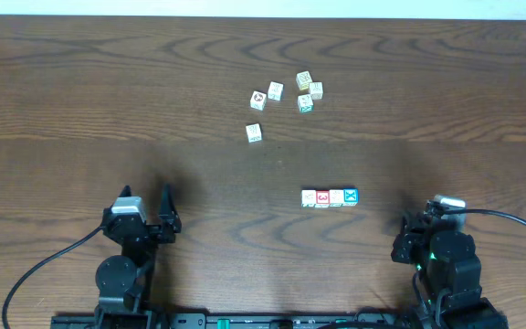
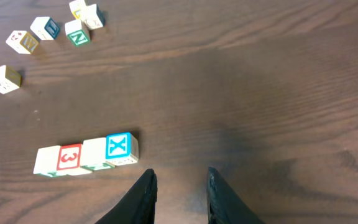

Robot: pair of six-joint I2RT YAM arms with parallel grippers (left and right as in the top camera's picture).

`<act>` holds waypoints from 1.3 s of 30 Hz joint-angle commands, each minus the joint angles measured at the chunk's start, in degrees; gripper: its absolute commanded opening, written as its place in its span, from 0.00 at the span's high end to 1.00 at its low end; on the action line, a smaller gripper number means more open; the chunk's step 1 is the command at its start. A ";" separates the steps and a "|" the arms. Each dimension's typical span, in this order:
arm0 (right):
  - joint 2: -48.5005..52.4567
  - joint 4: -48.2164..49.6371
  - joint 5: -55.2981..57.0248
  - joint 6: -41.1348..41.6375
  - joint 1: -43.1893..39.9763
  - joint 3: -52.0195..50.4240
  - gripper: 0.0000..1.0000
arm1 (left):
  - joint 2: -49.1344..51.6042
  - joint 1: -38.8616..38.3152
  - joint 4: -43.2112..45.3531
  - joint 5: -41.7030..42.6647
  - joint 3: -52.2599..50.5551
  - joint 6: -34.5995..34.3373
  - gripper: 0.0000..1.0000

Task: Lift 4 blocks
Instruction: 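Move the left gripper forward toward the left end of the block row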

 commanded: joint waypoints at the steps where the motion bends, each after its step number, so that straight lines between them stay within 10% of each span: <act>1: 0.26 -0.81 0.76 0.44 -0.48 -0.22 0.76 | -0.31 0.33 -2.27 8.28 0.72 -0.55 0.25; 17: 0.26 -1.09 -0.24 0.94 -0.48 -0.22 0.77 | 2.34 0.33 -27.54 16.81 25.24 -2.86 0.25; 39: 0.31 -5.18 -1.86 1.09 -0.48 2.89 0.76 | 30.80 0.33 -26.10 31.87 25.68 -3.08 0.27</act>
